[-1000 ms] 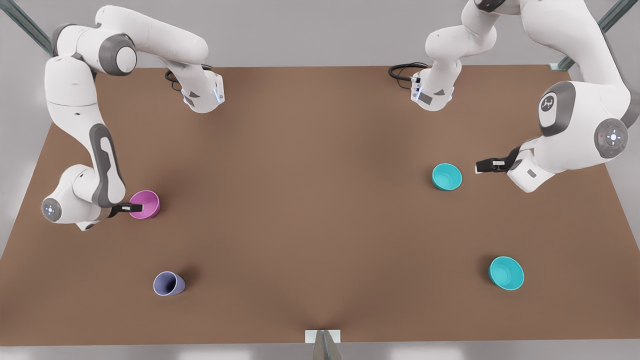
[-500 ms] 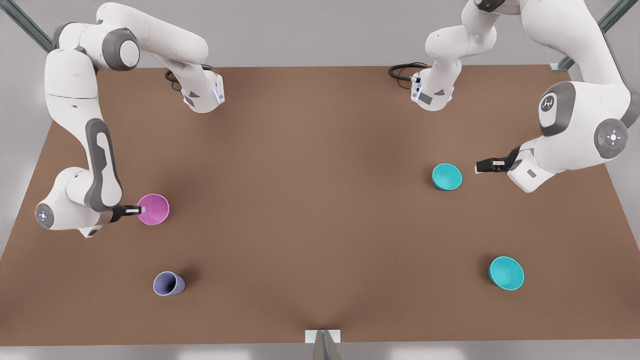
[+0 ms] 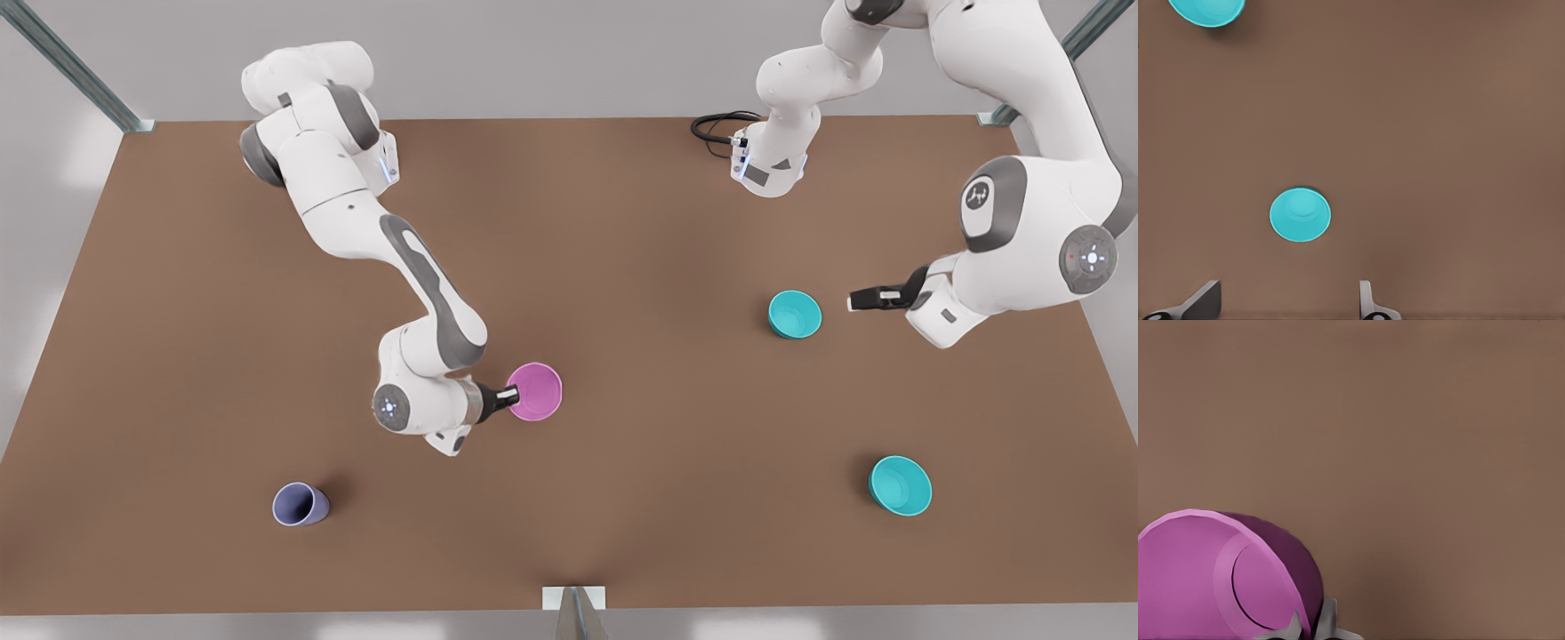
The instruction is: Stack the blue bowl on the pink bowl
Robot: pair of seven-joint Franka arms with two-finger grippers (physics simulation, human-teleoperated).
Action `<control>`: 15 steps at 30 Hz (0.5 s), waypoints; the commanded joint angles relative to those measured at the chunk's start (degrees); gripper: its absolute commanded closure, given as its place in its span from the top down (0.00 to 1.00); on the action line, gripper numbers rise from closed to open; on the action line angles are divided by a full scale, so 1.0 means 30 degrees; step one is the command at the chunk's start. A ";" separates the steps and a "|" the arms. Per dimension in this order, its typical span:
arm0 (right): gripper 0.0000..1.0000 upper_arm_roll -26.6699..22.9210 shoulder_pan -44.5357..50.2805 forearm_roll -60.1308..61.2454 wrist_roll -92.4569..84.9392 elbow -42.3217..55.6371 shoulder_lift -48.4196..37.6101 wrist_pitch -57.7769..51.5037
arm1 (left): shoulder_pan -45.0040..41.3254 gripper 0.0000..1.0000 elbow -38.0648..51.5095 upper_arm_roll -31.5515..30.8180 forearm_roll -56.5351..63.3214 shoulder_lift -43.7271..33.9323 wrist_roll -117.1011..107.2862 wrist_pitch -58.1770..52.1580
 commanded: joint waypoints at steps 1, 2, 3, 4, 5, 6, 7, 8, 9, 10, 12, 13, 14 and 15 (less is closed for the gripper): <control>0.21 -0.0263 0.0463 -0.1229 0.6160 0.0902 0.1116 0.1390 | 0.0064 1.00 -0.0575 0.0161 0.0002 0.0027 0.0002 0.0576; 0.21 -0.0352 0.0581 -0.1258 0.6160 0.1079 0.1411 0.1390 | -0.1279 1.00 -0.1896 0.2150 0.0031 0.0027 0.1141 0.1312; 0.21 -0.0381 0.0757 -0.1258 0.6190 0.1167 0.1733 0.1419 | -0.3480 1.00 -0.3360 0.5258 0.0002 0.0115 0.1876 0.2571; 0.21 -0.0499 0.0903 -0.1258 0.6219 0.1400 0.2025 0.1420 | -0.3510 1.00 -0.4558 0.5611 -0.0027 0.0086 0.3481 0.3040; 0.21 -0.0469 0.0962 -0.1229 0.6248 0.1577 0.2260 0.1478 | -0.3510 1.00 -0.6434 0.5904 -0.0056 -0.0002 0.4571 0.4239; 0.21 -0.0440 0.1020 -0.1200 0.6248 0.1577 0.2289 0.1654 | -0.3539 1.00 -0.7838 0.5905 -0.0057 -0.0352 0.4719 0.5584; 0.21 -0.0411 0.1167 -0.1083 0.6540 0.1811 0.2407 0.1683 | -0.3482 1.00 -0.8867 0.5905 -0.0057 -0.0354 0.5330 0.6612; 0.21 -0.0352 0.1196 -0.1053 0.6659 0.1870 0.2407 0.1683 | -0.3276 1.00 -0.9863 0.6109 -0.0464 -0.0354 0.6679 0.8076; 0.58 -0.0352 0.1226 -0.1053 0.6688 0.2016 0.2494 0.1683 | -0.3276 1.00 -1.0915 0.6226 -0.1458 -0.0354 0.7264 0.9188; 1.00 -0.0294 0.1284 -0.0936 0.6864 0.2134 0.2612 0.1625 | -0.3276 1.00 -1.1594 0.6227 -0.1639 -0.0237 0.8380 1.0364; 1.00 -0.0264 0.1255 -0.0906 0.6805 0.2134 0.2524 0.1449 | -0.3218 1.00 -1.2766 0.6227 -0.1668 -0.0149 0.9816 1.2005; 1.00 -0.0264 0.1226 -0.0877 0.6776 0.2134 0.2466 0.1420 | -0.3188 1.00 -1.2767 0.6227 -0.1668 -0.0002 0.9817 1.2211; 1.00 -0.0264 0.1226 -0.0877 0.6747 0.2134 0.2349 0.1215 | -0.3159 1.00 -1.2999 0.6227 -0.1697 0.0114 0.9817 1.2561; 1.00 -0.0294 0.1051 -0.0672 0.6717 0.2134 0.1881 0.0279 | -0.3159 1.00 -1.3586 0.6227 -0.2107 0.0144 0.9846 1.3120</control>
